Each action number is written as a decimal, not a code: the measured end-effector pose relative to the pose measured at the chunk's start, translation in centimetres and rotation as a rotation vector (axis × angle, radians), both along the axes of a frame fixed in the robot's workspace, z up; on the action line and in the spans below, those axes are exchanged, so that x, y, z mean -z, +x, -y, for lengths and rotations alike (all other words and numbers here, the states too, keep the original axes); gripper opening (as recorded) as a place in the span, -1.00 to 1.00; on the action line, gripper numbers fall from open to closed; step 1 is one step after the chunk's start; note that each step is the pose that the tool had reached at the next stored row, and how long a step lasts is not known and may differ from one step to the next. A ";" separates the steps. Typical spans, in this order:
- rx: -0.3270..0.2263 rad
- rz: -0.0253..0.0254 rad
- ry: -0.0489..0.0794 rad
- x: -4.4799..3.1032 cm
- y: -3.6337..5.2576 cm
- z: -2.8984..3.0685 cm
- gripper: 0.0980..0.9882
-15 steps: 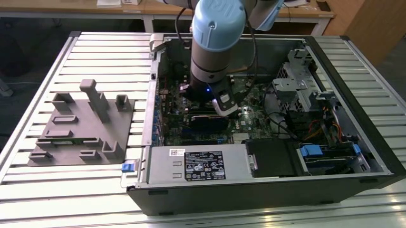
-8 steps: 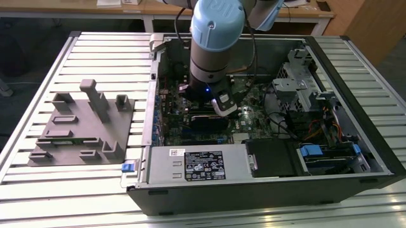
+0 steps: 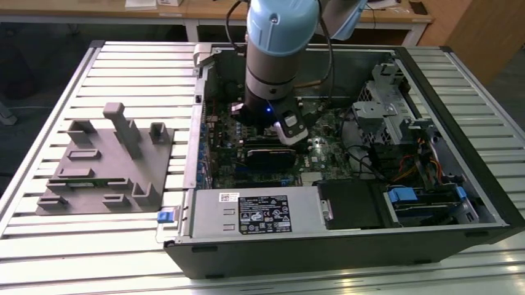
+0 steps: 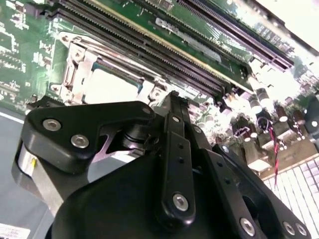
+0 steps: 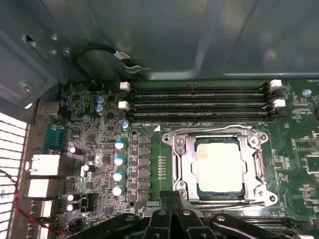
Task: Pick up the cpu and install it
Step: 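Install the second cpu locking lever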
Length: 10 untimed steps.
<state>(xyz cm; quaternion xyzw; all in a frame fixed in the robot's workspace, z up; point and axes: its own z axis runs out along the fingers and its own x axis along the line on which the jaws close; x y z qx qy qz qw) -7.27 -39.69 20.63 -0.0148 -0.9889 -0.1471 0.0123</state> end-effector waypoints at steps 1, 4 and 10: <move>0.000 0.0000 0.000 -0.16 0.00 0.00 -0.98; 0.000 0.0000 0.004 -0.74 0.00 0.00 -0.98; 0.000 0.0000 0.018 -2.25 0.00 0.00 -0.98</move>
